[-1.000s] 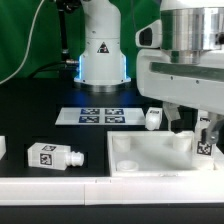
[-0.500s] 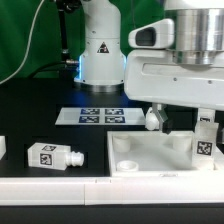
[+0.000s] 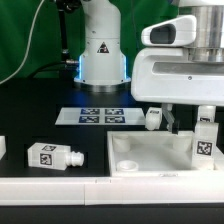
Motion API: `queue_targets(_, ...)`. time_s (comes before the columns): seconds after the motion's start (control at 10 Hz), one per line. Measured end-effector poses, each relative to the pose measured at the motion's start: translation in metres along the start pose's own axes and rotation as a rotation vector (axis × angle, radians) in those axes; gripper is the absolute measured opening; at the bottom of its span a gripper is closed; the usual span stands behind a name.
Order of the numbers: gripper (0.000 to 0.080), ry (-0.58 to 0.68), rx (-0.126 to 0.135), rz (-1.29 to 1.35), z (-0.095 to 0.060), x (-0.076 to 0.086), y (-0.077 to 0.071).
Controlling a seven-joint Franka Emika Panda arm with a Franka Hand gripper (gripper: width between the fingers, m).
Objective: Assemble one leg
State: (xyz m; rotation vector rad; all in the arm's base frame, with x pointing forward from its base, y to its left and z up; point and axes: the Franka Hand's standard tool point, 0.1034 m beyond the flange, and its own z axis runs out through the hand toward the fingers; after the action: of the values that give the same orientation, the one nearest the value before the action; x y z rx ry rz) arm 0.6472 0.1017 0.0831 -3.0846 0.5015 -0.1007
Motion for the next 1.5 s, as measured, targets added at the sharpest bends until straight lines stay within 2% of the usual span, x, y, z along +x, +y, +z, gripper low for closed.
queue_targets(0.2, 0.0649, -0.012, 0.008, 0.035, -0.001, -0.002, -0.001)
queue_targets(0.4, 0.0649, -0.053, -0.008, 0.09, 0.003, -0.008, -0.013)
queue_targets(0.5, 0.0649, -0.045, -0.007, 0.099, 0.003, -0.006, -0.011)
queue_targets(0.7, 0.0381, -0.046, -0.008, 0.125, 0.004, -0.006, -0.01)
queue_targets(0.8, 0.0286, -0.044, -0.011, 0.178, 0.004, -0.005, -0.008)
queue_targets(1.3, 0.0286, -0.041, -0.02, 0.5, 0.004, -0.004, -0.006)
queue_targets(1.5, 0.0286, -0.035, -0.031, 0.733, 0.004, -0.004, -0.004)
